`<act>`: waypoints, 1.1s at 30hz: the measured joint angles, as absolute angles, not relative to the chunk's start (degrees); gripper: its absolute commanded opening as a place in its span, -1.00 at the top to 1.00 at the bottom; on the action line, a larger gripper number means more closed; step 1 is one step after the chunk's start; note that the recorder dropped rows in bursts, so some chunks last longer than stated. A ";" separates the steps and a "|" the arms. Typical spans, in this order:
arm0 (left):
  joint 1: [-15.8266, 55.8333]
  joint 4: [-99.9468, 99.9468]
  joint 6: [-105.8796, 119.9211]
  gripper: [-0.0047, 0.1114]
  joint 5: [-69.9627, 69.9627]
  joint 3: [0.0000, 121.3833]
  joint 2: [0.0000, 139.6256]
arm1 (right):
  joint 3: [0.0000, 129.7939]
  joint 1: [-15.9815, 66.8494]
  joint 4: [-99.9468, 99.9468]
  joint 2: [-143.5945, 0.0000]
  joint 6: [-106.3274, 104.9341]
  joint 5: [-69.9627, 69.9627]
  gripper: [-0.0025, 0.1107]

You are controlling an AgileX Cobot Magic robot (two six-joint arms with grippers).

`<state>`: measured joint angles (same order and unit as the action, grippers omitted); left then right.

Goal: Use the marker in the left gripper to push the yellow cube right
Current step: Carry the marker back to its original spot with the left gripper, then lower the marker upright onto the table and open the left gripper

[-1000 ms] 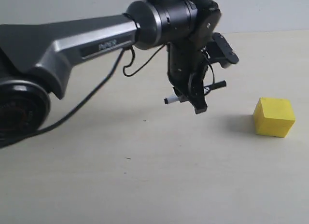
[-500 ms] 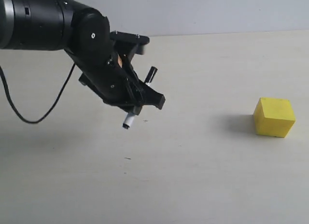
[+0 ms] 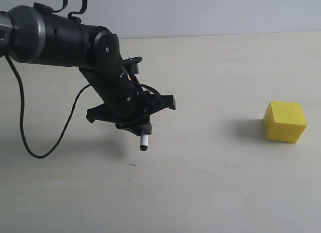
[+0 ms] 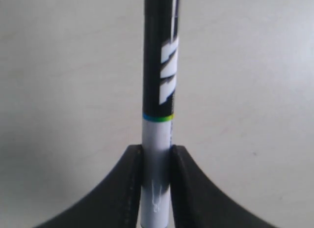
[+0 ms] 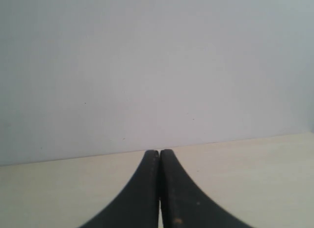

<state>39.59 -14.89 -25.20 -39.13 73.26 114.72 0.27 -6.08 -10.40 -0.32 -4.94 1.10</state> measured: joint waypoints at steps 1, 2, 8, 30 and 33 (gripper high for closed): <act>39.59 -15.05 -25.33 0.92 -39.24 73.99 115.34 | 0.27 -6.08 -10.40 -0.32 -4.94 1.10 0.96; 39.59 -15.21 -25.33 0.92 -39.75 74.84 116.02 | 0.27 -6.08 -10.40 -0.32 -4.94 1.10 0.96; 39.59 -15.33 -25.45 0.92 -44.06 79.64 120.37 | 0.27 -6.08 -10.40 -0.32 -4.94 1.10 0.96; 38.57 -15.32 -26.95 0.68 -46.51 81.95 122.87 | 0.27 -6.08 -10.40 -0.32 -4.94 1.10 0.96; 38.57 -15.32 -26.95 0.41 -46.16 81.95 122.87 | 0.27 -6.08 -10.40 -0.32 -4.94 1.10 0.96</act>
<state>38.57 -15.32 -26.95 -46.16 81.95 122.87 0.27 -6.08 -10.40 -0.32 -4.94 1.10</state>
